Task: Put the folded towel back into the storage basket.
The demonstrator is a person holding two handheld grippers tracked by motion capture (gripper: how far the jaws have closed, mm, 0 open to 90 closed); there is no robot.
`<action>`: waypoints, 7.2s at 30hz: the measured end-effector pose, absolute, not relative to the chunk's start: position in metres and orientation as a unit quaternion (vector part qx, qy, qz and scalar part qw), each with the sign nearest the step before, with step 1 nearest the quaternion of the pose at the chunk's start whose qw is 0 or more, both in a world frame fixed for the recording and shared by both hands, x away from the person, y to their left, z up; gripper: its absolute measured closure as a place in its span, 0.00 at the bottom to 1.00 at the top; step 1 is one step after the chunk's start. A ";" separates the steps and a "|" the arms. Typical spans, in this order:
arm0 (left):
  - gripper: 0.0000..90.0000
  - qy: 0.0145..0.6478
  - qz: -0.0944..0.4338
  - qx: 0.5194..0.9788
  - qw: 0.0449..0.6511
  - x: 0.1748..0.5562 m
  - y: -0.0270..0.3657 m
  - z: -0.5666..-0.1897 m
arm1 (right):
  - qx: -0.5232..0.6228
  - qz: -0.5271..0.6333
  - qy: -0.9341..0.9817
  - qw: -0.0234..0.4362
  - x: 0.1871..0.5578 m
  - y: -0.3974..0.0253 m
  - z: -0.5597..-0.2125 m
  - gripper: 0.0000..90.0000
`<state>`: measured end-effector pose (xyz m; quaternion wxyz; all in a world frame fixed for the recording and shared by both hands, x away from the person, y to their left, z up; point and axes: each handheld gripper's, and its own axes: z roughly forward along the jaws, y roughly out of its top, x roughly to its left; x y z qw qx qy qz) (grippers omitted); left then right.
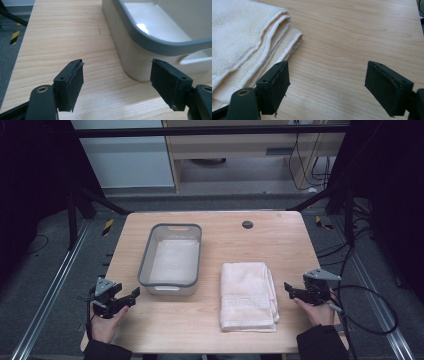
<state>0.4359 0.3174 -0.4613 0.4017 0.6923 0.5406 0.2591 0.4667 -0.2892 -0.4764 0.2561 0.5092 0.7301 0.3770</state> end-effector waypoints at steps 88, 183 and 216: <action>0.33 0.384 0.220 0.761 0.475 0.457 0.137 -0.401 | 0.465 0.468 0.713 0.238 0.494 -0.264 -0.396 0.28; 0.67 0.383 0.046 0.836 0.390 0.456 0.057 -0.495 | 0.533 0.398 0.745 0.045 0.523 -0.219 -0.495 0.61; 0.84 0.356 0.059 0.814 0.455 0.440 0.073 -0.461 | 0.498 0.455 0.734 0.076 0.500 -0.220 -0.439 0.75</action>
